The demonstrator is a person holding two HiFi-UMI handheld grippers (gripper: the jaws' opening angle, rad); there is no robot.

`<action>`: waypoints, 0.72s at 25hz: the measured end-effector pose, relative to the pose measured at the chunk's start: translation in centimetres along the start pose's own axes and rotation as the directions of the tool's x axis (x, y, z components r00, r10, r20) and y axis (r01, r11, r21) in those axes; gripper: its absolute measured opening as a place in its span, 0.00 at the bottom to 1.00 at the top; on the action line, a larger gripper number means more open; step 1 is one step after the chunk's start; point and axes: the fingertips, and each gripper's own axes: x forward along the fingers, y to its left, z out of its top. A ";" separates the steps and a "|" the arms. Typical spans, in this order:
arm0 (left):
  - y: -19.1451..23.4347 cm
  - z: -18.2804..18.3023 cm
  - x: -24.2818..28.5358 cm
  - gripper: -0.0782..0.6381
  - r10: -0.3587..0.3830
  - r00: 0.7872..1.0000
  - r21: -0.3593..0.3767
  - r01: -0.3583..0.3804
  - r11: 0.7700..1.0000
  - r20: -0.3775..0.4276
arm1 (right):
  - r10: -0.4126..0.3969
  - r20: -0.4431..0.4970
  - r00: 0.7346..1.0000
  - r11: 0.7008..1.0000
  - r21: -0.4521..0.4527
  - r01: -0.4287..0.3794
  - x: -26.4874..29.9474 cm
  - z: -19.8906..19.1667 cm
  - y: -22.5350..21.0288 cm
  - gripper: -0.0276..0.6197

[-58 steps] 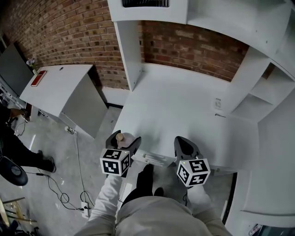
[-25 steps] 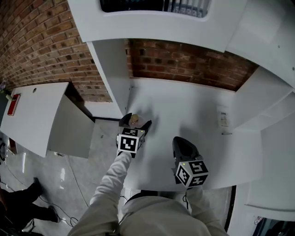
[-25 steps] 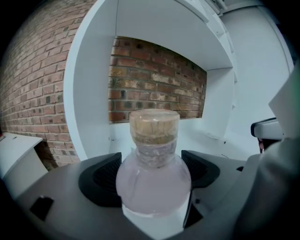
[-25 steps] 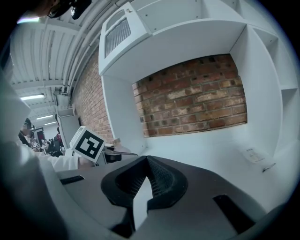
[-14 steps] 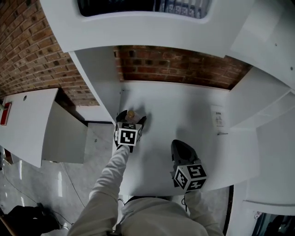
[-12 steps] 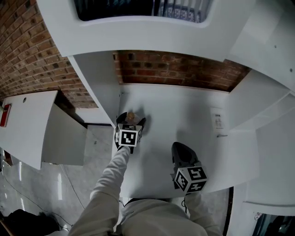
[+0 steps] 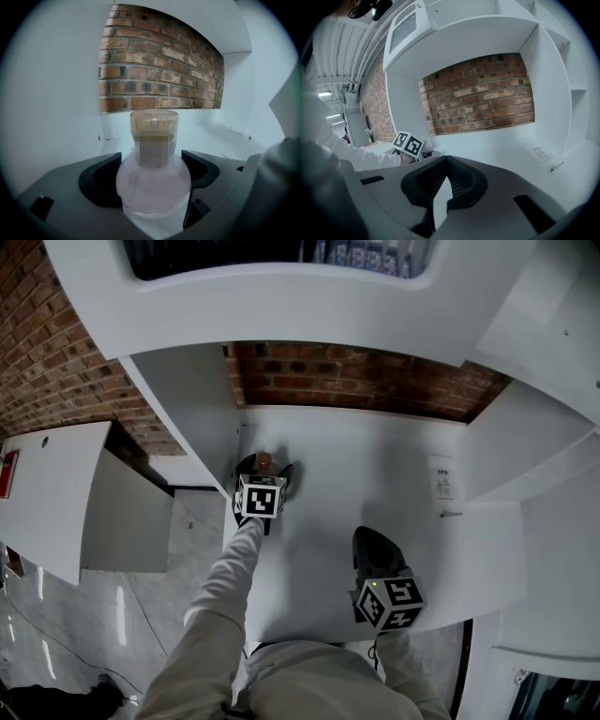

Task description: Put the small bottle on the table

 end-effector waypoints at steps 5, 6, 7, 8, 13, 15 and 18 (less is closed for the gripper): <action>0.8 0.8 1.4 0.66 0.019 1.000 0.005 -0.019 1.000 -0.010 | -0.004 -0.009 1.000 1.000 0.001 0.004 0.1 -0.2 -0.2 0.09; 1.1 0.8 1.8 0.66 0.027 1.000 0.009 -0.027 1.000 -0.011 | -0.003 -0.009 1.000 1.000 0.001 0.003 0.2 -0.2 -0.3 0.09; 1.2 0.9 2.2 0.66 0.031 0.999 0.012 -0.031 0.999 -0.013 | -0.002 -0.010 1.000 1.000 0.000 0.002 0.2 -0.2 -0.2 0.09; 1.3 0.9 2.4 0.66 0.033 0.999 0.011 -0.033 0.999 -0.017 | -0.001 -0.009 1.000 1.000 0.000 0.001 0.2 -0.2 -0.2 0.09; 0.6 0.6 2.8 0.66 0.009 0.998 -0.004 -0.009 1.000 -0.059 | 0.003 -0.010 1.000 1.000 -0.006 -0.003 0.5 -0.2 -0.1 0.09; 0.7 0.0 3.1 0.66 0.014 0.997 0.000 -0.014 1.000 -0.074 | 0.005 -0.013 1.000 1.000 -0.007 -0.005 0.6 -0.2 0.0 0.09; 0.5 -0.2 3.2 0.66 0.008 0.997 0.005 -0.007 1.000 -0.079 | 0.006 -0.017 1.000 1.000 -0.009 -0.006 0.7 -0.3 0.1 0.09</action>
